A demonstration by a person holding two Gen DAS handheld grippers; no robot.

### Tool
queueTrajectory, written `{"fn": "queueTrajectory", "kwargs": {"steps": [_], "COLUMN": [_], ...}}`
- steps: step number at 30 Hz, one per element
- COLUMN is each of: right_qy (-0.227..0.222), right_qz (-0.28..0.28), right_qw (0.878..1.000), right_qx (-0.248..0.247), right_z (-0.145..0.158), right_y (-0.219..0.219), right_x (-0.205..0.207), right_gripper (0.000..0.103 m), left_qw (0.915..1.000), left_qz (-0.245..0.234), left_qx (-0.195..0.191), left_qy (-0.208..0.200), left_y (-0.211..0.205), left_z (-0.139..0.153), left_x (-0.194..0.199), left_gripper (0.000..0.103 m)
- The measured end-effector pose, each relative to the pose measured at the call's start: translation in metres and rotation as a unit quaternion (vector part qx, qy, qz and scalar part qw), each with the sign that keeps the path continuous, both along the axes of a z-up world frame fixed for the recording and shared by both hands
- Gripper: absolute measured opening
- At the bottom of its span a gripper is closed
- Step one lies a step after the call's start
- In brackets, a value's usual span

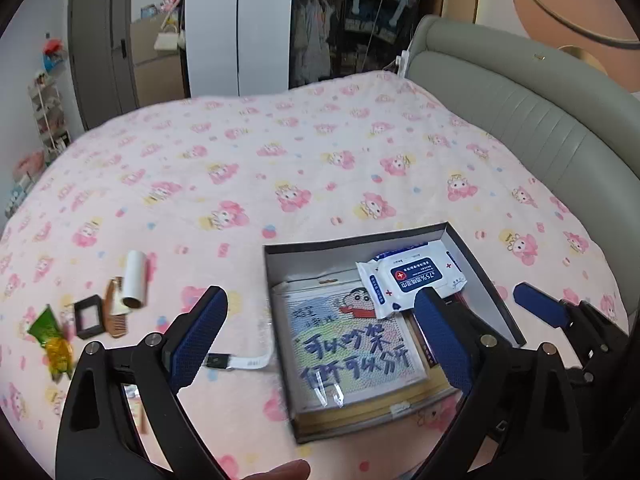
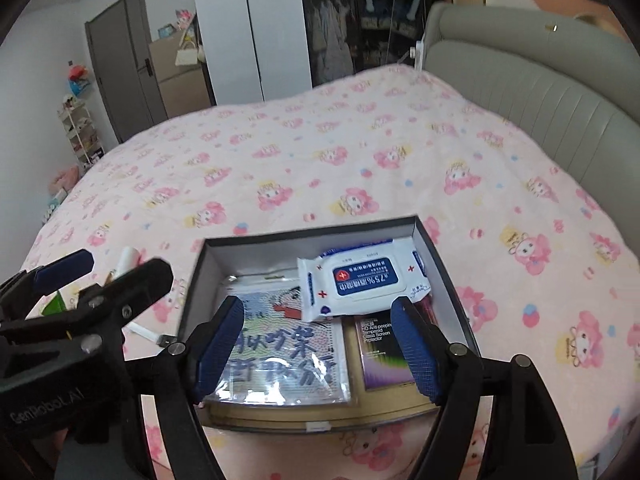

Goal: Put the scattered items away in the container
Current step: 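Open the right gripper and withdraw it from the black box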

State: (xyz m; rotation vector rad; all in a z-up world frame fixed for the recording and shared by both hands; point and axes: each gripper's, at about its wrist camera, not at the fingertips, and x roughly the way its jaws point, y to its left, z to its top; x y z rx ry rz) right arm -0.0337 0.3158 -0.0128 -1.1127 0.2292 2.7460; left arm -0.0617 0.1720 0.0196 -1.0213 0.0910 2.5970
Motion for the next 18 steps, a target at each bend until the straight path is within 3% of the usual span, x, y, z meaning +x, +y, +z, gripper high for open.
{"fn": "queueTrajectory", "kwargs": {"steps": [3,6,9,15,18], "right_qy": [0.018,0.029,0.040,0.046,0.052], "right_qz": [-0.008,-0.019,-0.021,-0.014,-0.014], "right_qw": [1.000,0.999,0.998,0.998,0.998], "right_qx": [0.010,0.027,0.045,0.030,0.028], "right_z": [0.014,0.025,0.033,0.037,0.038], "right_y": [-0.014,-0.027,-0.039,-0.054,-0.058], "right_x": [0.017,0.033,0.047,0.069,0.075], "right_gripper": [0.076,0.084,0.085,0.085,0.085], "left_qw": [0.9997,0.9992,0.9990,0.9984,0.9979], "left_qz": [0.004,0.010,0.017,0.035,0.048], "left_qx": [-0.001,0.001,0.009,0.020,0.004], "left_qy": [0.023,0.038,0.039,0.040,0.045], "left_y": [-0.017,-0.033,-0.049,-0.079,-0.088], "left_z": [0.015,0.024,0.028,0.029,0.026], "left_x": [0.020,0.037,0.050,0.069,0.079], "left_gripper": [0.102,0.102,0.102,0.102,0.102]}}
